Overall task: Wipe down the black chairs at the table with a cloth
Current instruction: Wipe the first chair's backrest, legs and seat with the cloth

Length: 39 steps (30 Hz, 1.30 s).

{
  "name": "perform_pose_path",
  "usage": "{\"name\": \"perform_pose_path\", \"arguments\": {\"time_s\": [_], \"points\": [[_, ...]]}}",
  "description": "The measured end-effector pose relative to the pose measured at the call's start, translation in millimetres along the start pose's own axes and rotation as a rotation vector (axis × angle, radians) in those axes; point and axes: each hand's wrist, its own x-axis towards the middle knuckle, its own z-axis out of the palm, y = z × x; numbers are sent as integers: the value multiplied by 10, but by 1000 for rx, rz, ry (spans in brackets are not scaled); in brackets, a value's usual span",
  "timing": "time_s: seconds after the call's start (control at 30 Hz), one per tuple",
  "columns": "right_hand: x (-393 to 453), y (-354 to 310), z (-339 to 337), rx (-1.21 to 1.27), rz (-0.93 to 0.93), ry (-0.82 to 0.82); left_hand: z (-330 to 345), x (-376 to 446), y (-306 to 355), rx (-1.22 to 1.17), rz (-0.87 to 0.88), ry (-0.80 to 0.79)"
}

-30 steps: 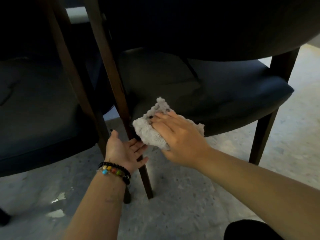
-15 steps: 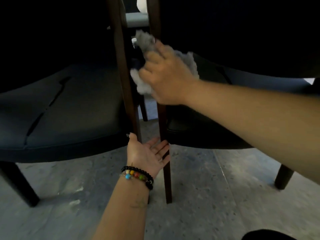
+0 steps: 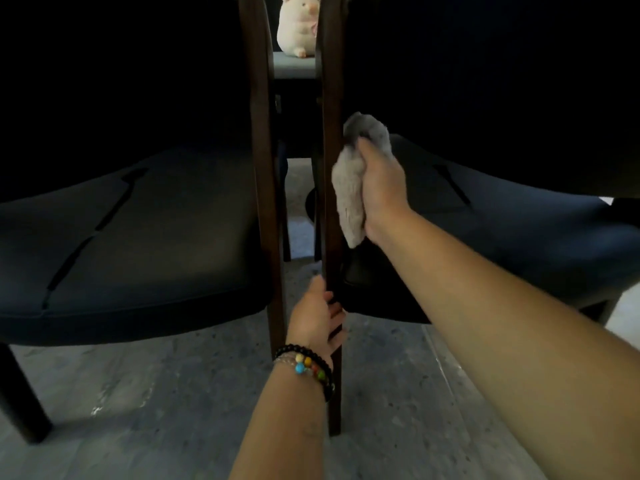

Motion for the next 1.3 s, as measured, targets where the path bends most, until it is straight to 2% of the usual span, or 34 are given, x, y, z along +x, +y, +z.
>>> {"name": "perform_pose_path", "arguments": {"time_s": [0.07, 0.17, 0.23, 0.37, 0.43, 0.5, 0.63, 0.77, 0.83, 0.9, 1.0, 1.1, 1.2, 1.3], "points": [[151, 42, 66, 49, 63, -98, 28, 3, -40, 116, 10, 6], [127, 285, -53, -142, 146, -123, 29, 4, -76, 194, 51, 8], [128, 314, -74, -157, 175, -129, 21, 15, -78, 254, 75, 12], [143, 124, 113, -105, -121, -59, 11, 75, -36, 344, 83, 32], [30, 141, 134, -170, -245, -3, 20, 95, -43, 348, 72, 36], [-154, 221, -48, -383, -369, -83, 27, 107, -50, 350, 76, 60], [-484, 278, -775, -1044, -614, -361, 1, 171, -32, 305, 47, 47], [-844, 298, -1237, -1366, -568, -492, -23, 198, -78, 247, 87, 107], [-893, 242, -1435, -1502, -617, -569, -22, 184, -98, 244, 124, 139], [-836, 93, -1684, -1556, -556, -500, -28, 171, -101, 260, 175, 164], [-754, -28, -1969, -1575, -330, -215, -43, 178, -96, 310, 304, 205], [-720, 118, -1918, -1548, -391, -87, 0, 189, -158, 501, 471, 273], [-702, 182, -1882, -1529, -415, -42, 122, 107, -275, 717, 605, 355], [-679, 78, -1910, -1540, -353, -94, 194, -35, -348, 776, 633, 374]]}}
